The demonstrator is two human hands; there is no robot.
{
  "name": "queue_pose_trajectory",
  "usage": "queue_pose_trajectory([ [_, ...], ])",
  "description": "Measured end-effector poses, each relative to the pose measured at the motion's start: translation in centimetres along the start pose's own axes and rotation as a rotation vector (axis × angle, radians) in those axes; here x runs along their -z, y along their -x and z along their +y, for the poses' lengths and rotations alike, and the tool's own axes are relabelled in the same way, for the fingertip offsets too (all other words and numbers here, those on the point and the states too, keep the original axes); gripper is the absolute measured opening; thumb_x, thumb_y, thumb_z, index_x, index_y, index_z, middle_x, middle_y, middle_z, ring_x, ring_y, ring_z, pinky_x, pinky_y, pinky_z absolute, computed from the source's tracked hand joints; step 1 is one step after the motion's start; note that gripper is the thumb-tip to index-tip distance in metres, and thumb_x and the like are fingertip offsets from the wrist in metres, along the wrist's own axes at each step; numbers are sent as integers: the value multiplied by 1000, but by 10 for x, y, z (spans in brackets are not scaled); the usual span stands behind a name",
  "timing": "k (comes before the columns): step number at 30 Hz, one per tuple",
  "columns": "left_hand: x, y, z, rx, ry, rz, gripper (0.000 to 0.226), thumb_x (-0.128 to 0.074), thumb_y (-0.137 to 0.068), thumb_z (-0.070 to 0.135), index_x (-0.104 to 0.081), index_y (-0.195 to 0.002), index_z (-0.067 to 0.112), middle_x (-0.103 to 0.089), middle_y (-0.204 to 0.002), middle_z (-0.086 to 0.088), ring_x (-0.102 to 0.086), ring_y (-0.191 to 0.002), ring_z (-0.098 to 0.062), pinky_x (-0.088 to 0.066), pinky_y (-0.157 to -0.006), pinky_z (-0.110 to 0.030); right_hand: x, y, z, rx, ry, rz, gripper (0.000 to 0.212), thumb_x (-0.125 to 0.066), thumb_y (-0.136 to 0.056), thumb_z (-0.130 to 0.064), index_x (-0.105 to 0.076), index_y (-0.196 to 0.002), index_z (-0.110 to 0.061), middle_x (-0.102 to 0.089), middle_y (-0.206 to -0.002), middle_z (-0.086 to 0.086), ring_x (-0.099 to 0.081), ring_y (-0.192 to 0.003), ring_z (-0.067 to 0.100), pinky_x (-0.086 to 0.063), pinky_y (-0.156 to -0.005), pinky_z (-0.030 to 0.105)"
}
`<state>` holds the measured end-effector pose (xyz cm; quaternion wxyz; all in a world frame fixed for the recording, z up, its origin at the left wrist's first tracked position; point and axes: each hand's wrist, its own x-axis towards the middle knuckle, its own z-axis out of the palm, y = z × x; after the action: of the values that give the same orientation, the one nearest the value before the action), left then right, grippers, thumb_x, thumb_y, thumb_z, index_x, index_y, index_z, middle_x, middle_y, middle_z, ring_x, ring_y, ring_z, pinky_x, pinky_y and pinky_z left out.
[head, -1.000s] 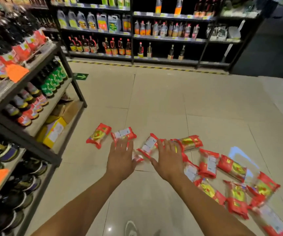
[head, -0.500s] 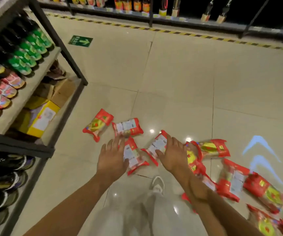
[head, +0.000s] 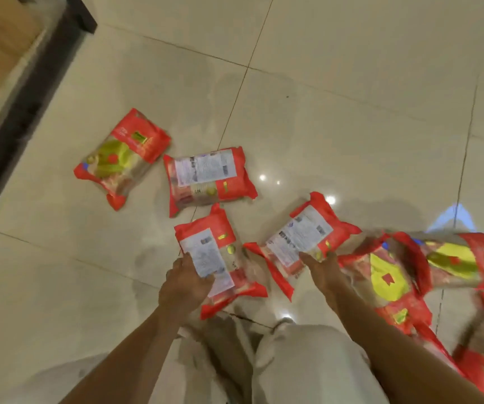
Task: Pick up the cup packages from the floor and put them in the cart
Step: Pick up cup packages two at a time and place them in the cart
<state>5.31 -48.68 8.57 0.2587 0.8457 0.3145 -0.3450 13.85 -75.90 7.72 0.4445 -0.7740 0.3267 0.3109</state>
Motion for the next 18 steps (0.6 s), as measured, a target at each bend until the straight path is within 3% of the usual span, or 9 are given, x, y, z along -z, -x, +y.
queue_pose_trajectory([
  [2,-33,-45,-20,72,71,-36,86,-65,-86,54,-32,-151,8,-48,-142,-15,-50,-130,-38,-43,-106,-46,-17,-45,24,-15,-128,31,24,-82,-85,-30,-61,-98,-29,-68,-110,-3,-65,-100,22,-49,-99,49],
  [3,-43,-62,-24,122,166,-51,81,-71,-84,50,-39,-146,9,-52,-137,-13,-53,-128,-37,-45,-104,-46,-24,-62,33,-38,-174,42,21,-79,-89,-25,-58,-90,-30,-67,-102,-5,-64,-90,16,-51,-92,46],
  [4,-53,-80,-27,150,325,-24,69,-78,-81,43,-51,-135,10,-59,-128,-11,-59,-122,-37,-50,-101,-47,-29,-77,43,-51,-230,78,19,-77,-90,-22,-60,-89,-29,-69,-97,-5,-65,-83,12,-51,-83,41],
  [6,-66,-111,-32,200,661,16,38,-88,-74,20,-65,-105,13,-72,-105,-8,-71,-103,-32,-57,-89,-45,-35,-97,56,-71,-323,126,19,-85,-81,-22,-70,-93,-19,-77,-96,5,-73,-81,21,-55,-73,36],
  [9,-76,-135,-35,243,878,-44,51,-91,-60,13,-72,-107,5,-78,-107,-15,-76,-94,-33,-61,-87,-53,-40,-122,67,-126,-414,100,36,-88,-74,-23,-74,-105,-9,-80,-99,10,-76,-93,34,-58,-84,46],
  [12,-79,-137,-38,249,876,-83,43,-93,-66,8,-74,-104,10,-79,-104,-11,-77,-91,-30,-62,-84,-55,-39,-127,63,-161,-383,102,25,-84,-81,-17,-72,-102,-12,-79,-91,7,-73,-81,33,-59,-68,39],
  [14,-70,-124,-38,263,849,-30,62,-97,-56,20,-69,-111,10,-79,-105,-8,-77,-89,-27,-63,-83,-51,-33,-117,52,-135,-350,128,29,-84,-78,-11,-71,-104,-9,-78,-94,10,-75,-80,32,-62,-58,35],
  [17,-24,-83,-30,233,766,46,71,-96,-59,18,-55,-116,13,-73,-103,0,-72,-90,-22,-61,-86,-45,-14,-78,23,-28,-213,138,48,-89,-65,-13,-70,-108,-7,-79,-96,12,-78,-82,32,-64,-75,52],
  [18,-2,-65,-25,204,734,60,69,-95,-61,16,-53,-116,15,-72,-103,2,-71,-90,-21,-60,-86,-44,-5,-59,7,13,-155,129,56,-90,-61,-16,-67,-110,-7,-78,-96,11,-77,-81,29,-64,-77,50],
])
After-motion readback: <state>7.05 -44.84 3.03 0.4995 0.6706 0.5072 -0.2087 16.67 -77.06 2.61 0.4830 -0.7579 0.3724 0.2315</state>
